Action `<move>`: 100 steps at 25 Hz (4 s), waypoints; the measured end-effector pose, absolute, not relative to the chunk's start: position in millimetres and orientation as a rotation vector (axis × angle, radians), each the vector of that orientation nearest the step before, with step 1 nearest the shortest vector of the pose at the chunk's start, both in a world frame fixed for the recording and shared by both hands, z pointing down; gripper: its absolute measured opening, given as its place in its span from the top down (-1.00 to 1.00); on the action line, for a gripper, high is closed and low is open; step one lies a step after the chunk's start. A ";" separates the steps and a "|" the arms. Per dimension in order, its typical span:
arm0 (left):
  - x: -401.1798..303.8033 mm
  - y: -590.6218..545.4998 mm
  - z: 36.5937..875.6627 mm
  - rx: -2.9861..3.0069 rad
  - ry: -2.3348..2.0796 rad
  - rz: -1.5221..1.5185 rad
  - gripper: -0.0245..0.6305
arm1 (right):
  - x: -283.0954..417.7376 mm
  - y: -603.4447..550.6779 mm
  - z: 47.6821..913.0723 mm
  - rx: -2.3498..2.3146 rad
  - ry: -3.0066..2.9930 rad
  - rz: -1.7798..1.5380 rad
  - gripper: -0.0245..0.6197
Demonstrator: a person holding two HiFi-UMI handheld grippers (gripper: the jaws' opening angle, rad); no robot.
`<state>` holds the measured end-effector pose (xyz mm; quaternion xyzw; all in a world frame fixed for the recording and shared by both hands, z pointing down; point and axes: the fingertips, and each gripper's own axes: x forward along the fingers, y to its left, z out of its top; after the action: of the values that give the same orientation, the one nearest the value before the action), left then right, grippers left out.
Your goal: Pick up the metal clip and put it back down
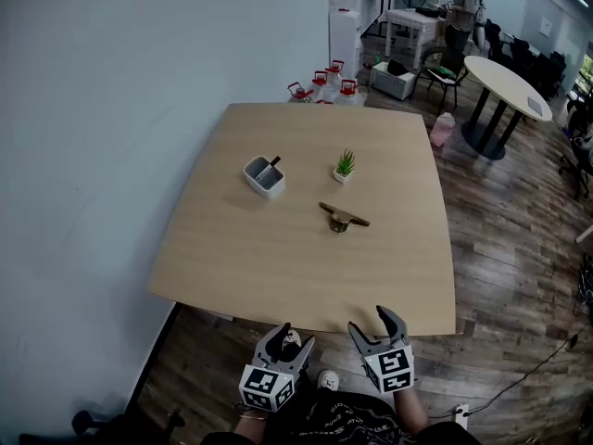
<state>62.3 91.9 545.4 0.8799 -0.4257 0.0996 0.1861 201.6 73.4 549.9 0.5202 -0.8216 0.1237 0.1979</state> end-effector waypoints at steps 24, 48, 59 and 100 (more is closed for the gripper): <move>36.7 -98.9 530.8 2.675 -1.013 0.335 0.17 | 172.2 -68.5 551.7 1.651 -2.102 0.388 0.00; -3.0 -138.4 528.6 2.636 -1.114 0.311 0.17 | 170.1 -149.3 531.6 1.541 -1.996 0.170 0.00; -19.7 -130.2 531.9 2.526 -1.257 0.344 0.17 | 171.9 -211.7 548.3 1.248 -1.977 0.050 0.00; -40.3 -114.9 550.5 2.399 -1.422 0.532 0.17 | 181.8 -274.1 657.4 0.863 -1.882 0.108 0.55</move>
<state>-40.3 -114.9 550.5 0.8353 -0.4953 0.1851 0.1506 181.8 -274.1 657.4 0.3584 -0.7811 0.0449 0.5092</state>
